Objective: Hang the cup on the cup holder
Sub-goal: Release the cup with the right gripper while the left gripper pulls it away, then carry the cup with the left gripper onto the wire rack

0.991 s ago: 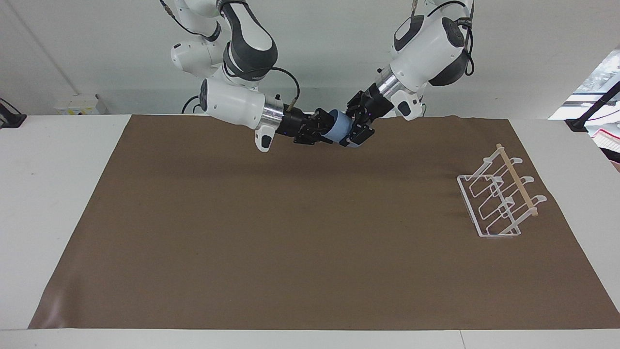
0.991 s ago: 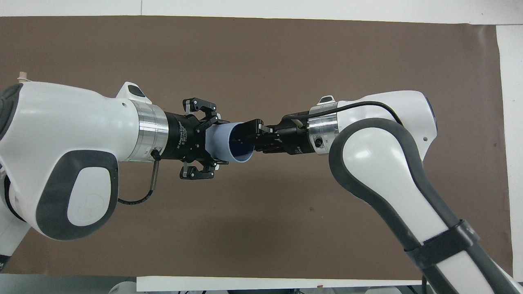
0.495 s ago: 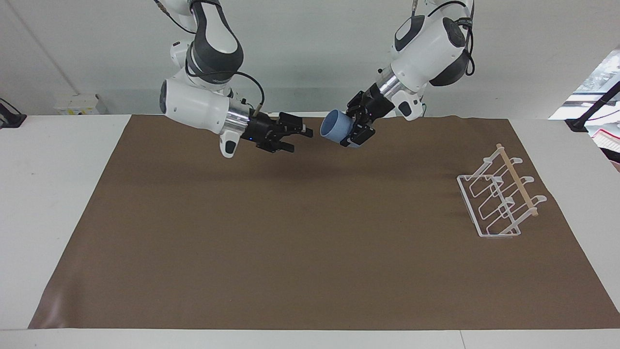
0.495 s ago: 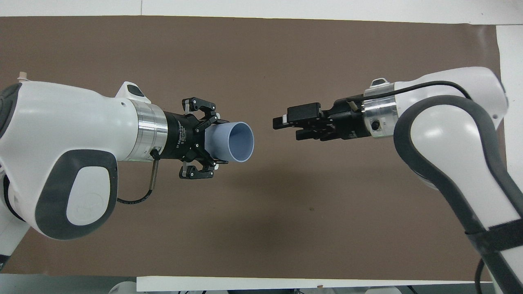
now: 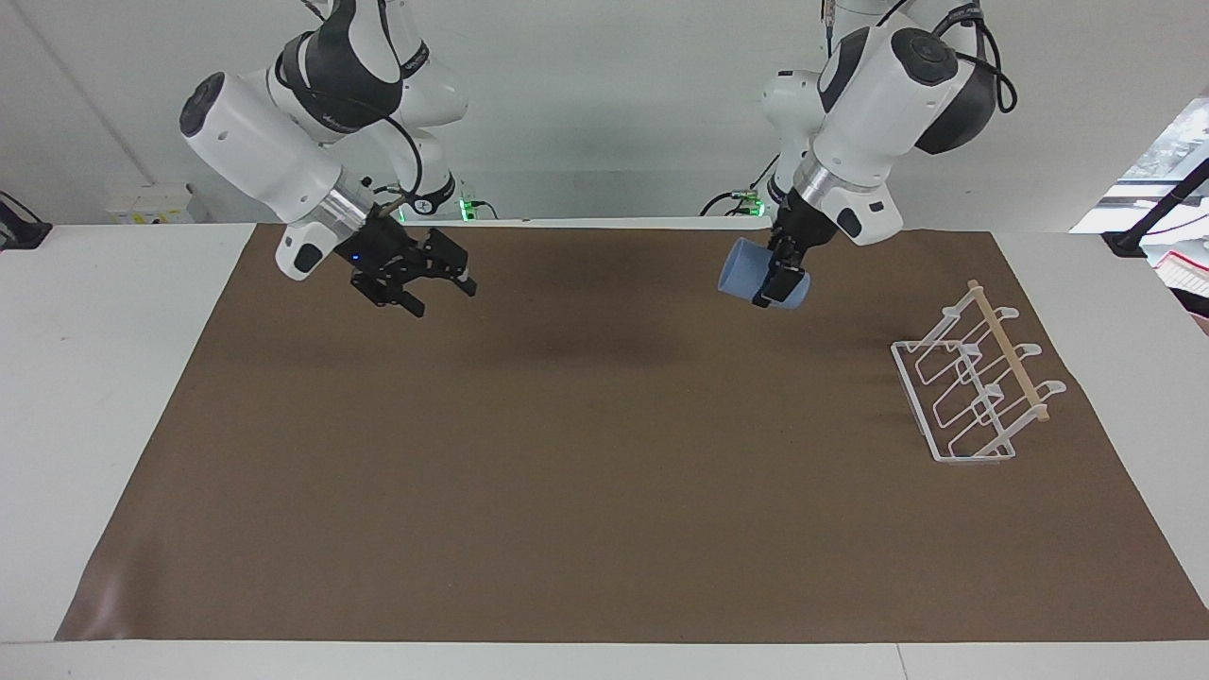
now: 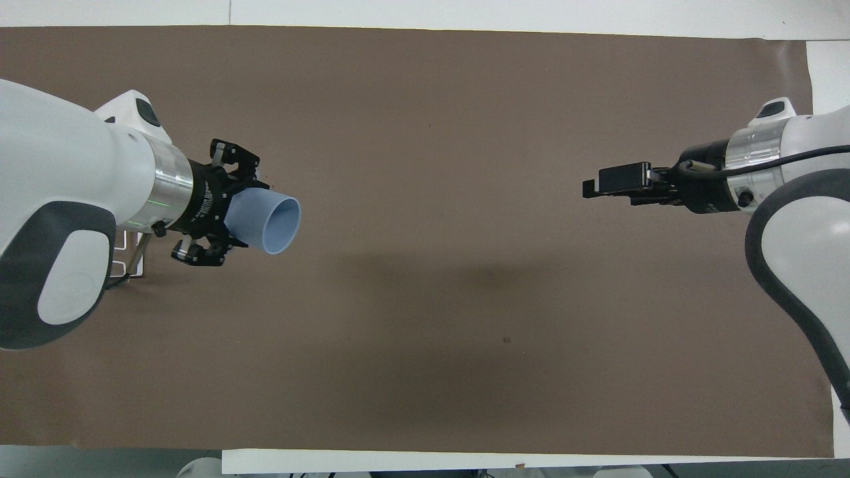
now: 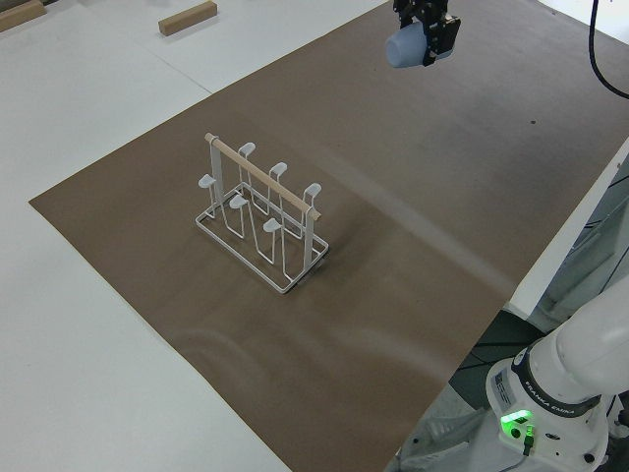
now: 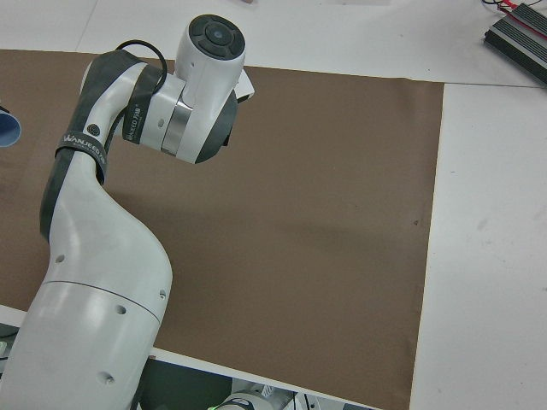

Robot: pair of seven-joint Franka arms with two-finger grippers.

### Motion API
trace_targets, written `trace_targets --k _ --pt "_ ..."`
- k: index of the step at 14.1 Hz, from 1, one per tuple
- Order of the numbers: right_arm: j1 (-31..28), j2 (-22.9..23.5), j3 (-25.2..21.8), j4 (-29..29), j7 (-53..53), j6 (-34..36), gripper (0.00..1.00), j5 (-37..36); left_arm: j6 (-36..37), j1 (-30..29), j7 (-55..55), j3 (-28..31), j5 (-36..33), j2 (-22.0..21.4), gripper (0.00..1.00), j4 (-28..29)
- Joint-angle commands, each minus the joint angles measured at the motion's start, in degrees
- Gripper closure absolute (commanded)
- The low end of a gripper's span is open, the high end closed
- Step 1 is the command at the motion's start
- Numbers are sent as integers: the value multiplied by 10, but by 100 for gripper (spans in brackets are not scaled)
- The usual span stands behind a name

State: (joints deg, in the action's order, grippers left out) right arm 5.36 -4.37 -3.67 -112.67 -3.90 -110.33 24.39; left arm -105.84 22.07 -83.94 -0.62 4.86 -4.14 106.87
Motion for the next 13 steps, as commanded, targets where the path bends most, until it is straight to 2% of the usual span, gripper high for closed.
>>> trace_targets --k 1,4,6,8,10,12,13 --pt "-21 1 8 19 3 16 0 -123 4 -19 54 -2 -94 10 100 -11" --pt "-51 4 8 88 3 107 0 -199 -11 -18 31 -2 -241 19 100 0" --pt "-63 4 7 138 1 175 0 -241 6 8 -114 -3 -423 76 100 1" --pt "-63 6 8 185 2 243 0 -283 66 17 -198 -3 -538 130 100 -6" --pt "-67 9 9 198 -1 250 0 -317 138 30 -308 -3 -667 180 100 -12" --pt "-64 16 9 201 0 240 0 -316 216 31 -396 -3 -735 245 100 -61" --pt "-63 16 9 202 0 240 0 -314 237 31 -406 -3 -761 258 100 -64"
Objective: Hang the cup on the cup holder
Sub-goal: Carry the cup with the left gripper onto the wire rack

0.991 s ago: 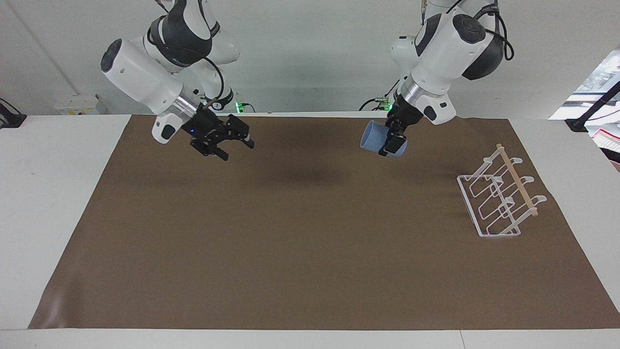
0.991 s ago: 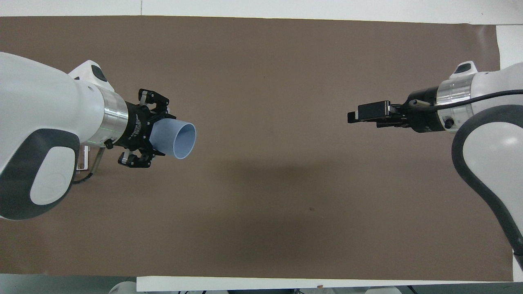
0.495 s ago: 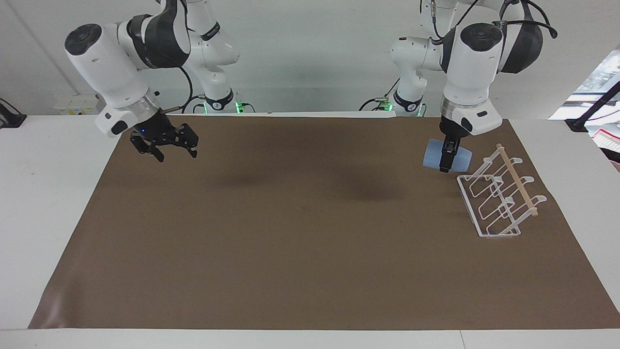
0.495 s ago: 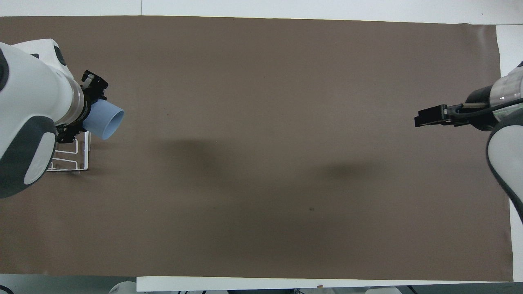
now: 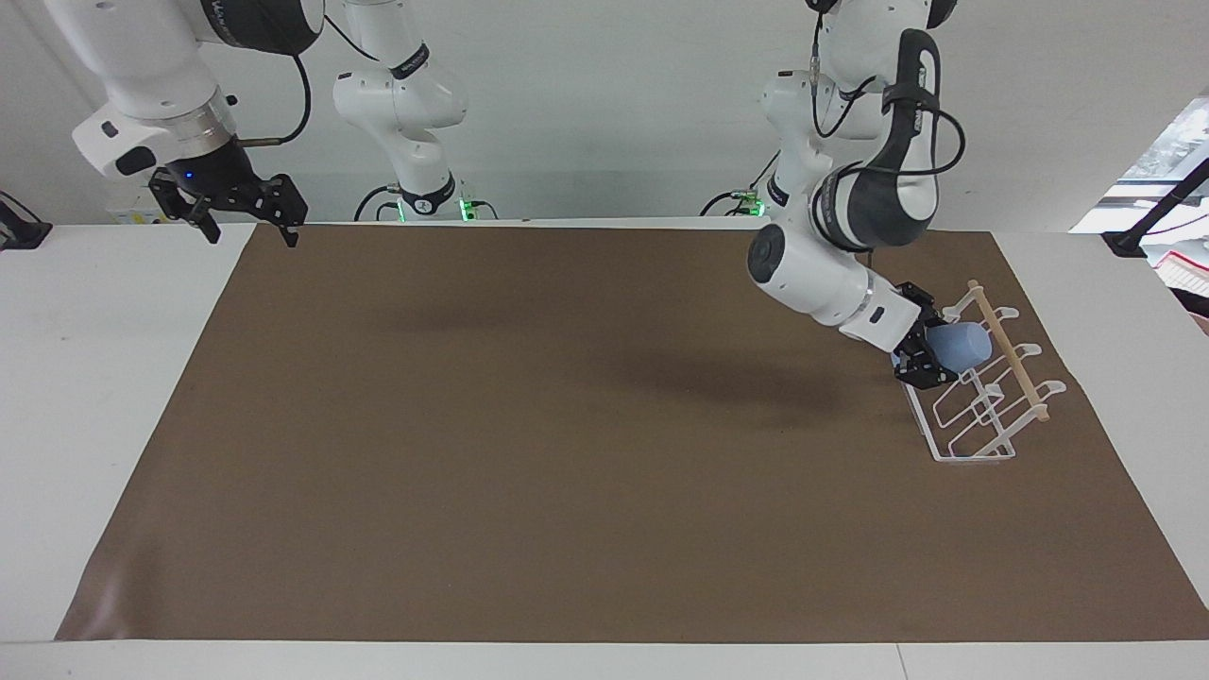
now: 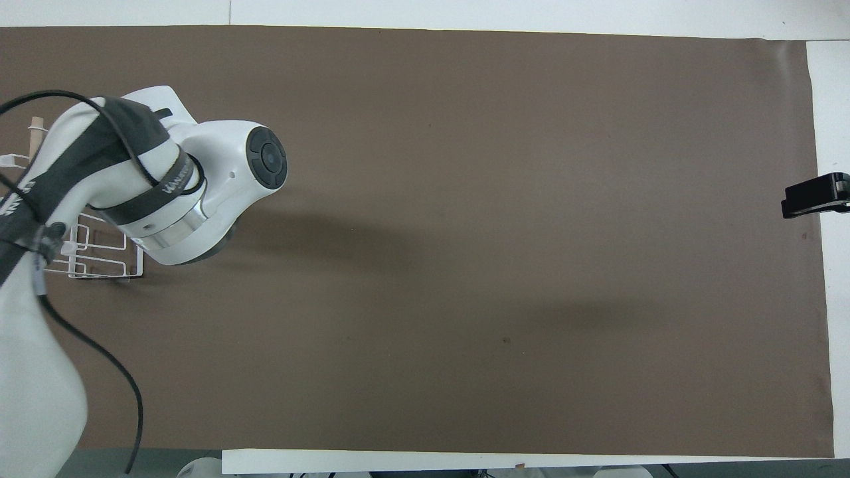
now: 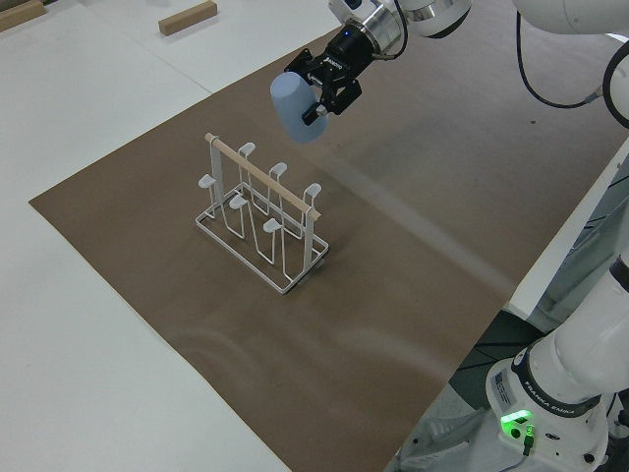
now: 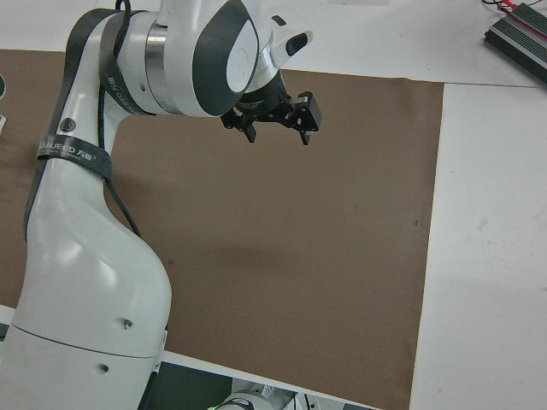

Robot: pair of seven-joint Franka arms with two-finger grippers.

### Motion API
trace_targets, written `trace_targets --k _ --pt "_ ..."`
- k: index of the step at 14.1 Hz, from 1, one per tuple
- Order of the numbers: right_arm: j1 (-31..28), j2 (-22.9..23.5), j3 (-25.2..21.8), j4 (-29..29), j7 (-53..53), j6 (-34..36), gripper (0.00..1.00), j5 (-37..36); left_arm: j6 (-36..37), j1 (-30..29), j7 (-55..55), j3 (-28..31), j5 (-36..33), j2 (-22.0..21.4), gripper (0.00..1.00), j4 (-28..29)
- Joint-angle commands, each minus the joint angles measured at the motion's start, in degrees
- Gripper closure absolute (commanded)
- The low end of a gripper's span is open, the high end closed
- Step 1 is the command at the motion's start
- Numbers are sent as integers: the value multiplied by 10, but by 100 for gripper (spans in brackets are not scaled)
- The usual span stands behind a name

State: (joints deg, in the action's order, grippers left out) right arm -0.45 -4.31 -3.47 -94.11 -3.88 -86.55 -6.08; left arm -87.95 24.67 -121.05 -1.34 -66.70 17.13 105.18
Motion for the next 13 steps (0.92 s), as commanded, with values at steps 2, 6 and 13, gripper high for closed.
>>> trace_targets --k 2,6,13 --pt "-10 18 4 23 -1 10 0 5 79 8 -45 4 -75 56 100 -46" --pt "-16 27 9 37 -1 38 0 9 75 -5 -46 4 -93 56 100 -36" --pt "-10 13 8 8 0 52 0 11 57 -27 -47 3 -106 58 100 -19"
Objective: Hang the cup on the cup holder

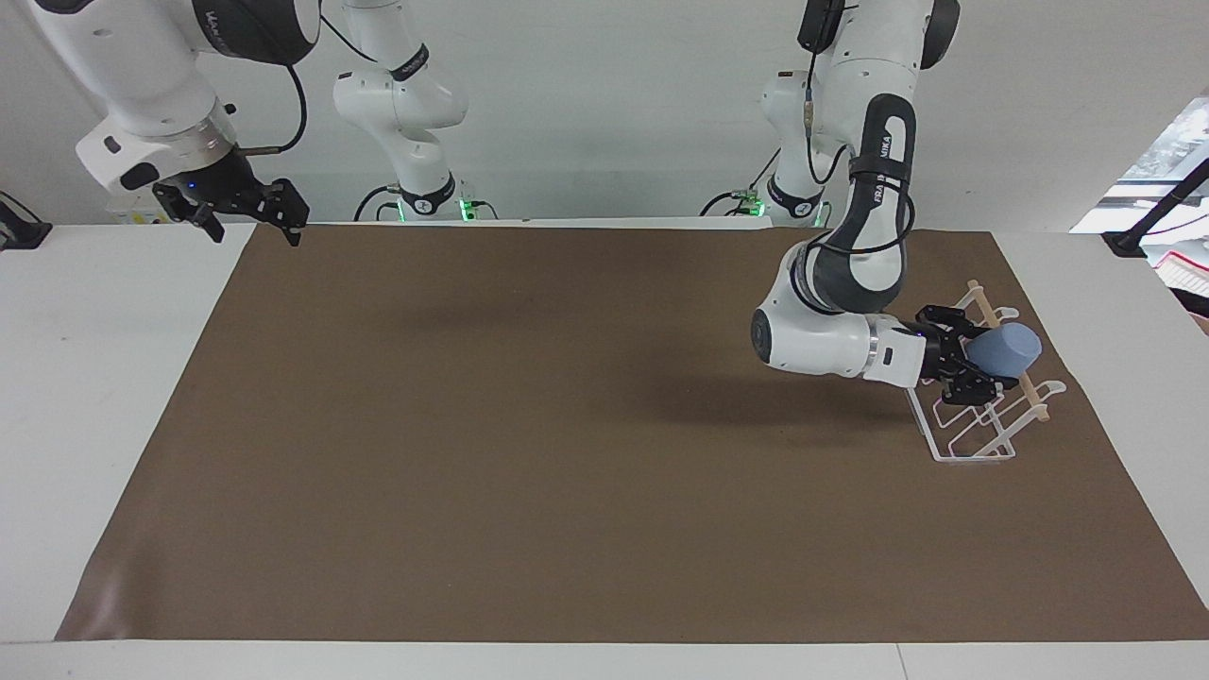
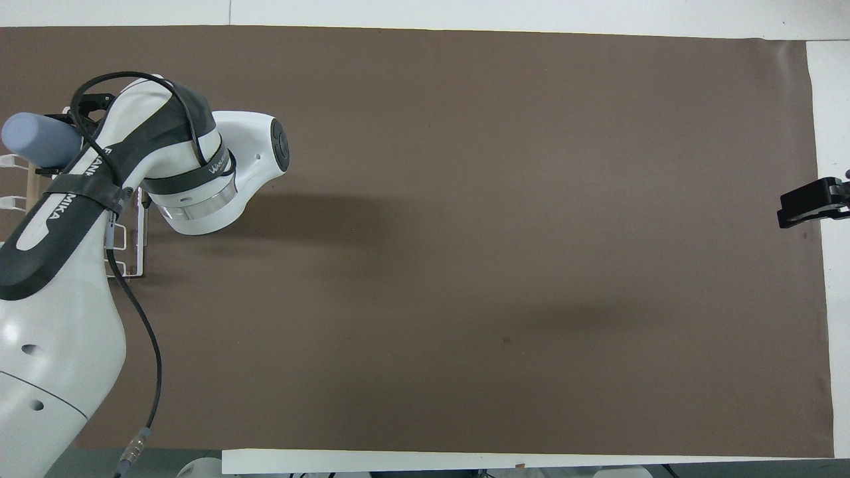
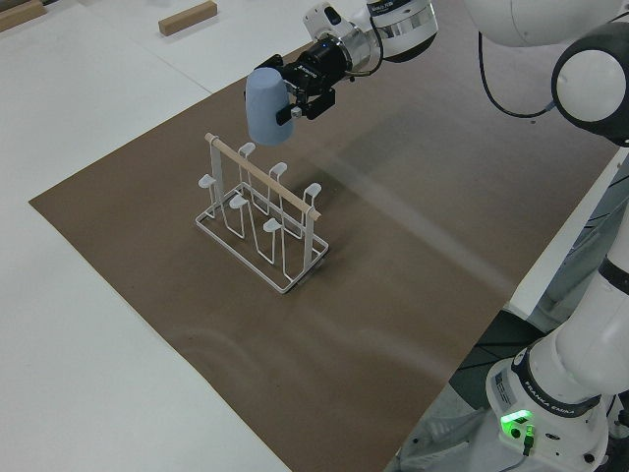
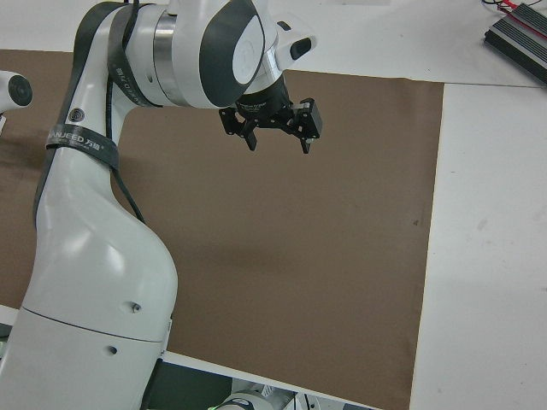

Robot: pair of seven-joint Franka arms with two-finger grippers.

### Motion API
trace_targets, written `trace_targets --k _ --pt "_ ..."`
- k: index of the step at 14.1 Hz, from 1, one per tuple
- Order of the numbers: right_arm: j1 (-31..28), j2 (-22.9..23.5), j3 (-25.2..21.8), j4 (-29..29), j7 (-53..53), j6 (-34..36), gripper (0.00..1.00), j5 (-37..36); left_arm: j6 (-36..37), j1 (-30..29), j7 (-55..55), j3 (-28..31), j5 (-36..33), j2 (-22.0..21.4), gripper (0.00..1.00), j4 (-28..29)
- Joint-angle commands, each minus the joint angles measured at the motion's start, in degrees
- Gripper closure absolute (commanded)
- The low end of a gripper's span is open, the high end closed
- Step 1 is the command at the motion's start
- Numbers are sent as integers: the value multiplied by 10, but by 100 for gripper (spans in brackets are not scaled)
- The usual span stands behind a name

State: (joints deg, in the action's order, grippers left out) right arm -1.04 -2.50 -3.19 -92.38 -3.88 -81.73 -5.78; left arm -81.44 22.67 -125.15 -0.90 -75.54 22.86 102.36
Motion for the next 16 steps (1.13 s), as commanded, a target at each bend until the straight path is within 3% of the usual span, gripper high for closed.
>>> trace_targets --k 1,12,13,15,16 --pt "-4 -9 6 -15 0 4 0 9 -9 -7 -6 -2 -18 1 100 9" --pt "-19 -12 2 -25 -30 -3 0 46 -47 -32 -6 -4 -17 -1 99 27" --pt "-19 -12 2 -25 -27 -1 0 46 -50 -32 -6 -4 -17 -1 92 27" --pt "-19 -15 2 -25 -25 3 0 46 -50 -32 -6 -5 -15 -1 43 26" --pt "-19 -15 2 -25 -26 3 0 46 -50 -30 -7 -6 -8 0 29 23"
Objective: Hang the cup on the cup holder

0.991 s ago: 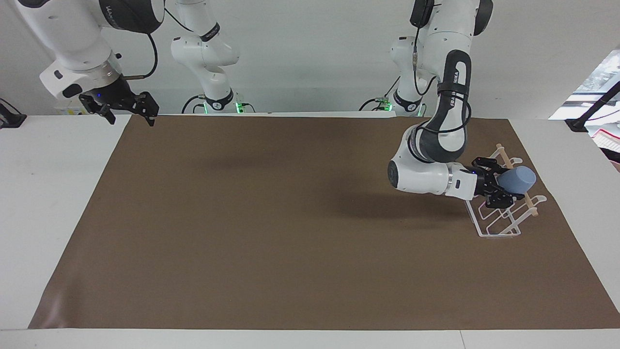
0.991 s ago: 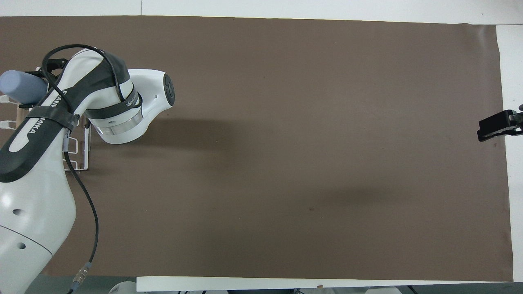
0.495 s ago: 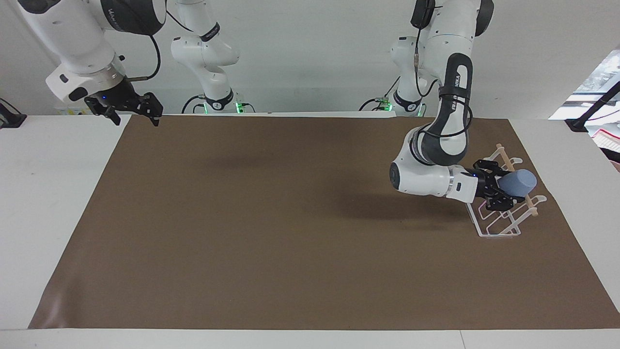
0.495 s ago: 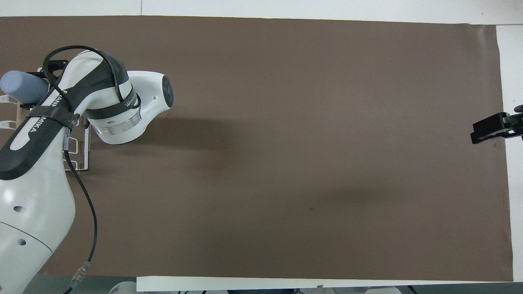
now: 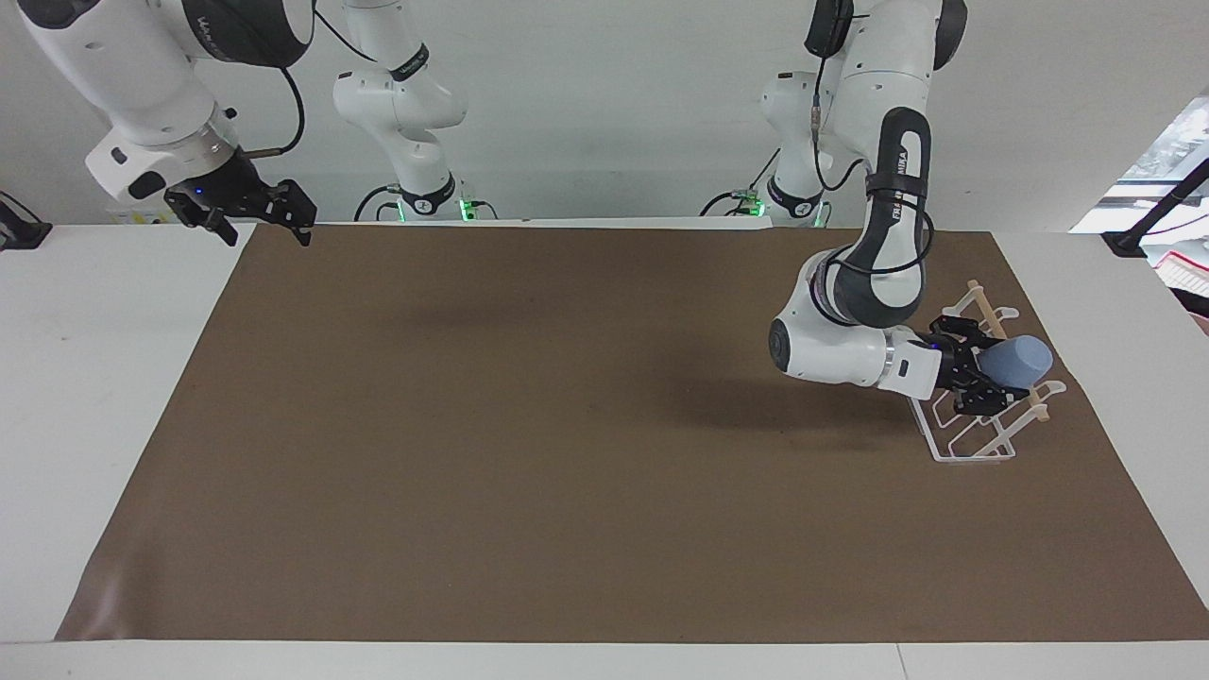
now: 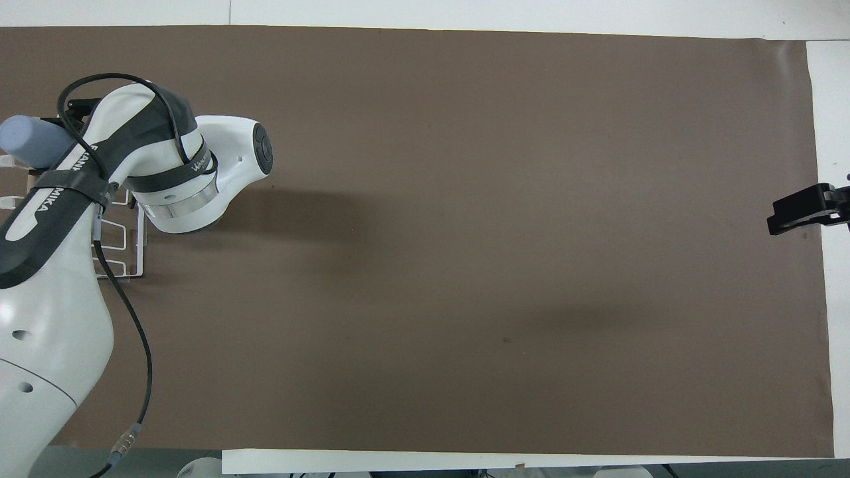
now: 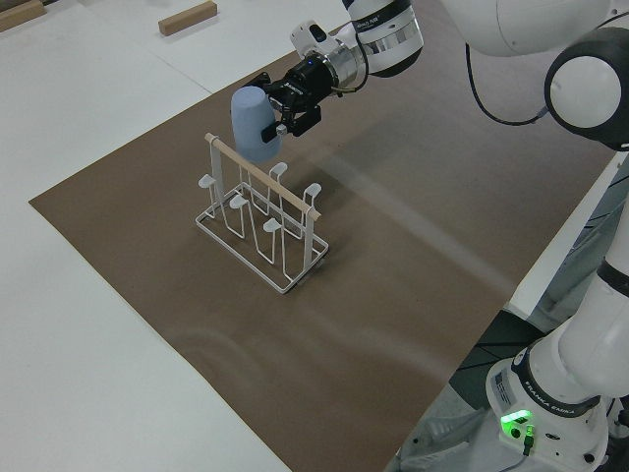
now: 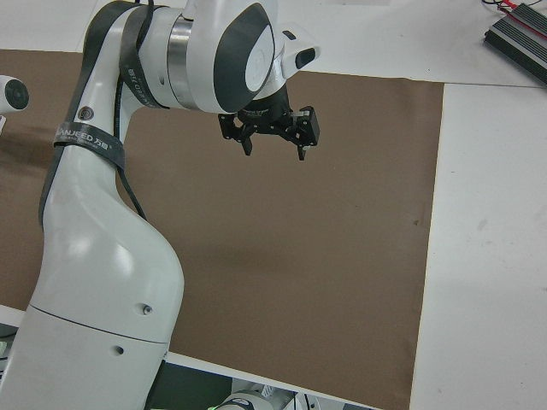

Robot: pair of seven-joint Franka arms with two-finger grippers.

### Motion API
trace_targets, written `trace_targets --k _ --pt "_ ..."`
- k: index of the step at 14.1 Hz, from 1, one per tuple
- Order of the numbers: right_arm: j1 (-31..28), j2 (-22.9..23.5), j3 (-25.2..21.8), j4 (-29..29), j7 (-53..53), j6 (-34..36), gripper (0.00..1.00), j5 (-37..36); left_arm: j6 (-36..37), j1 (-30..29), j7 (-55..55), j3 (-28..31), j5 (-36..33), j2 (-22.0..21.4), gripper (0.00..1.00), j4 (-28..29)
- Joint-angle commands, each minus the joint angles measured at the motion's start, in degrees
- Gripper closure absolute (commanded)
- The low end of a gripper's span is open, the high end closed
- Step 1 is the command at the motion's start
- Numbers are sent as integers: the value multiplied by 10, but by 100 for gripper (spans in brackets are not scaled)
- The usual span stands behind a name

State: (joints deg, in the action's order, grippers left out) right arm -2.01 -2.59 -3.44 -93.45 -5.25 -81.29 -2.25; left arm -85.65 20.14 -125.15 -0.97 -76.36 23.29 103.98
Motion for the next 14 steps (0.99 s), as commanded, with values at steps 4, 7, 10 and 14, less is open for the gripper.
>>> trace_targets --k 4,7,10,14 --pt "-5 -14 5 -15 -13 -2 0 10 -44 -5 3 -4 3 0 0 -9" --pt "-5 -14 6 -15 -13 -2 0 11 -44 1 10 -4 16 -1 0 -13" --pt "-5 -14 6 -15 -13 -2 0 11 -103 -6 103 -4 131 -32 0 -47" --pt "-5 -14 6 -15 -13 -2 0 11 -134 -42 375 -3 291 -154 0 -41"
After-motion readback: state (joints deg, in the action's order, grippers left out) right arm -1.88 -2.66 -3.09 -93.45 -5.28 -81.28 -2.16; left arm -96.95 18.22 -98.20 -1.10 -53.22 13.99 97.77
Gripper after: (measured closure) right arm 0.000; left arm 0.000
